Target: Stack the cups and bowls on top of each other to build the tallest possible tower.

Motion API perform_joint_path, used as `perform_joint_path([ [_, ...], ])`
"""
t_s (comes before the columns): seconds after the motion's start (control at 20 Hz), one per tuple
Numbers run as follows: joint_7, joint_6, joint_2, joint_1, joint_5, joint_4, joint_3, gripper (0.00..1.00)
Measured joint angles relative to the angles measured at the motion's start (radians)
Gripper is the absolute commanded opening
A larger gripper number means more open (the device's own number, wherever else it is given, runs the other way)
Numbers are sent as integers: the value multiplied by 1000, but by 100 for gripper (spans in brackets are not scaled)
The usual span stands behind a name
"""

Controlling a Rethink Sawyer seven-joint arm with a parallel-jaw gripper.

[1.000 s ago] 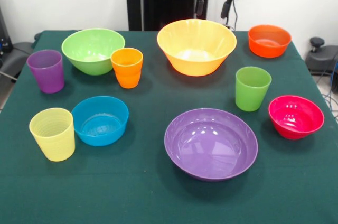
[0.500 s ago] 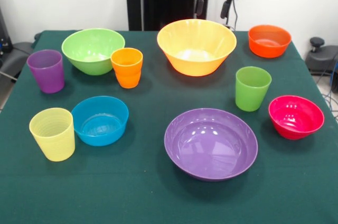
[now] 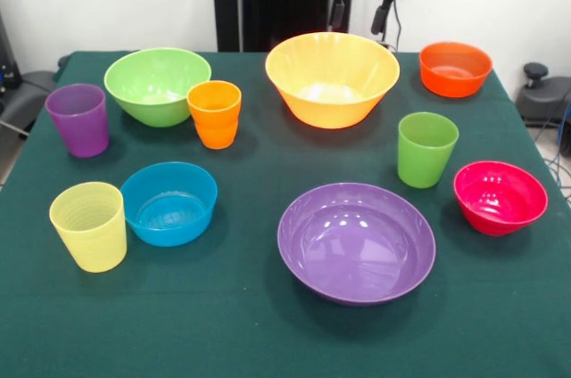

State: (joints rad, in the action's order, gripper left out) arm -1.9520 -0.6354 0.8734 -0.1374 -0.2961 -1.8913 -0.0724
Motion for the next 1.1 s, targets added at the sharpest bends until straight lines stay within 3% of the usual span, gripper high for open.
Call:
perform_joint_path([
  [0.3,0,32,-65,32,0,0,25,100],
  [0.7,0,198,-193,39,-3,0,73,100],
  [1.1,0,219,-244,43,-4,0,102,100],
])
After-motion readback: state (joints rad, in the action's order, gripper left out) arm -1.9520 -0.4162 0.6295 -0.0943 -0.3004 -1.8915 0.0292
